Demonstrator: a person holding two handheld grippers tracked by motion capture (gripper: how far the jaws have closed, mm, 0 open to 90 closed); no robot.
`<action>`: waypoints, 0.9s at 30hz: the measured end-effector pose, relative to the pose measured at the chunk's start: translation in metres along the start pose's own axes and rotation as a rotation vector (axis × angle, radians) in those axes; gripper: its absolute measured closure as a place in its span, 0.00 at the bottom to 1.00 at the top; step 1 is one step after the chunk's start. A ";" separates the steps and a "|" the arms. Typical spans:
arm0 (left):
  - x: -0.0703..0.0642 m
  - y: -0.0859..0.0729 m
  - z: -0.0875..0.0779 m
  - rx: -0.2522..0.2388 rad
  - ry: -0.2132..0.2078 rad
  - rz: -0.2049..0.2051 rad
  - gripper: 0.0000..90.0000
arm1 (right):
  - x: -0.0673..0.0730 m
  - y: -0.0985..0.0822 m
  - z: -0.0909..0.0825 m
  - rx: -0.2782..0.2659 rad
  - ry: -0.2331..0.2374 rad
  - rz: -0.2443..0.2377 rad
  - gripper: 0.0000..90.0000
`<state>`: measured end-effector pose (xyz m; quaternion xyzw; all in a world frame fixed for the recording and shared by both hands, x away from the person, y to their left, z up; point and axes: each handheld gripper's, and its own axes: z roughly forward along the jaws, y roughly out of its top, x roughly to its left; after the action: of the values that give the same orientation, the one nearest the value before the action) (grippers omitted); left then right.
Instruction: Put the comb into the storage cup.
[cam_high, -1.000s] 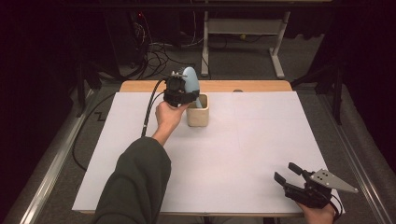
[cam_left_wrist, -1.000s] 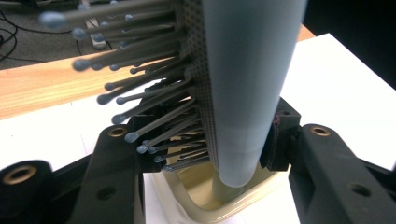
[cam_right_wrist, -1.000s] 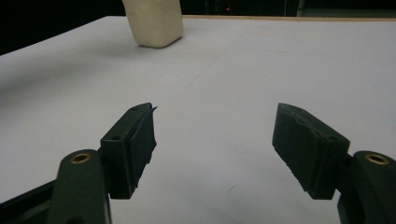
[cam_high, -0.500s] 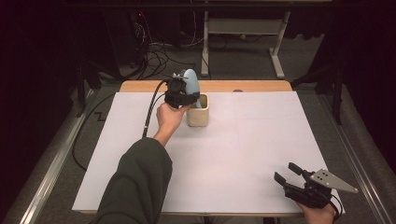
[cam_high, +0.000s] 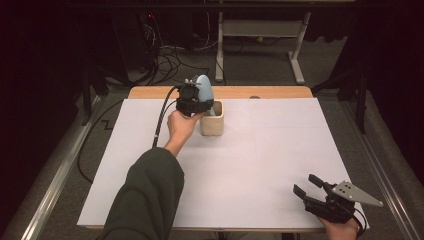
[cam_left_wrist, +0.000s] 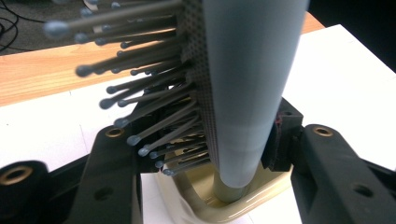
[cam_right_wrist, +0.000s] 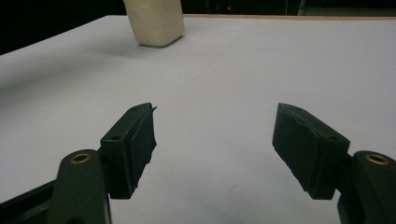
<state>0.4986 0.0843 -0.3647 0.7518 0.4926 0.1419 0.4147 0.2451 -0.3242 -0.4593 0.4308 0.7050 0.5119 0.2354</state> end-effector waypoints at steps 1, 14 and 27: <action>0.000 0.000 0.000 0.000 0.000 0.000 0.57 | 0.000 0.000 0.000 0.000 0.000 0.000 0.34; 0.002 0.000 -0.002 0.005 0.012 0.015 0.52 | 0.000 0.000 0.000 0.000 -0.001 0.000 0.34; 0.005 0.001 -0.005 0.007 0.046 0.036 0.45 | 0.000 0.000 0.000 0.002 -0.003 0.001 0.34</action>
<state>0.4986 0.0910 -0.3620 0.7585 0.4890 0.1650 0.3979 0.2455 -0.3243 -0.4596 0.4322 0.7048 0.5107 0.2357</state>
